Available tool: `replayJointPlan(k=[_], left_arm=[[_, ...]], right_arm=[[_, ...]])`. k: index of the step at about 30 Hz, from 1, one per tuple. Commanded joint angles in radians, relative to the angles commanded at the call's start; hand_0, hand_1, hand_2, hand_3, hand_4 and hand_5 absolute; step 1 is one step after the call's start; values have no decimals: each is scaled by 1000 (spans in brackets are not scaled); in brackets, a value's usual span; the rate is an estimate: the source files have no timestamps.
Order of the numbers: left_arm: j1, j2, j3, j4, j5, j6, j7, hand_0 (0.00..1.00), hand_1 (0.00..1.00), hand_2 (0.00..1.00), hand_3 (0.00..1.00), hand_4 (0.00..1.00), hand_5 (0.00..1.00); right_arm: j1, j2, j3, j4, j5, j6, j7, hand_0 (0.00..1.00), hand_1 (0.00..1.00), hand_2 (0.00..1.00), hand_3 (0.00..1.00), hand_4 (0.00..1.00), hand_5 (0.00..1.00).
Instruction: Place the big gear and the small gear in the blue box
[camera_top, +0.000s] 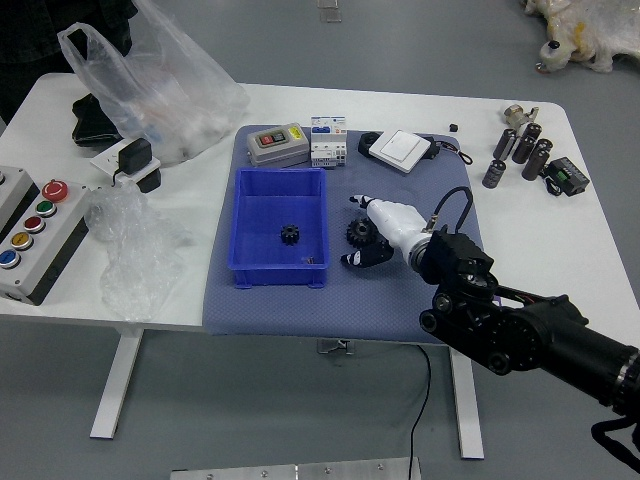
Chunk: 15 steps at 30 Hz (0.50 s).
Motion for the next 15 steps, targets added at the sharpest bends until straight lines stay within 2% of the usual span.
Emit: replayJointPlan(k=[5, 6, 12, 15], left_arm=[[0, 0, 1, 0, 0, -1, 0, 624, 576, 549, 683, 718, 276], [0, 0, 1, 0, -1, -1, 0, 624, 576, 548, 682, 717, 277], [-1, 0, 3, 0, -2, -1, -2, 624, 576, 548, 680, 716, 278], [0, 0, 3, 0, -2, -1, -2, 624, 576, 548, 680, 716, 278]], right_arm=[[2, 0, -7, -17, -4, -19, -2, 732, 642, 581, 664, 339, 111], [3, 0, -8, -19, -7, -18, -4, 685, 550, 449, 531, 311, 2], [2, -9, -22, -24, -17, -4, -14, 685, 551, 448, 531, 313, 2], [2, -22, -10, -5, -29, -4, -18, 685, 551, 448, 531, 313, 2]])
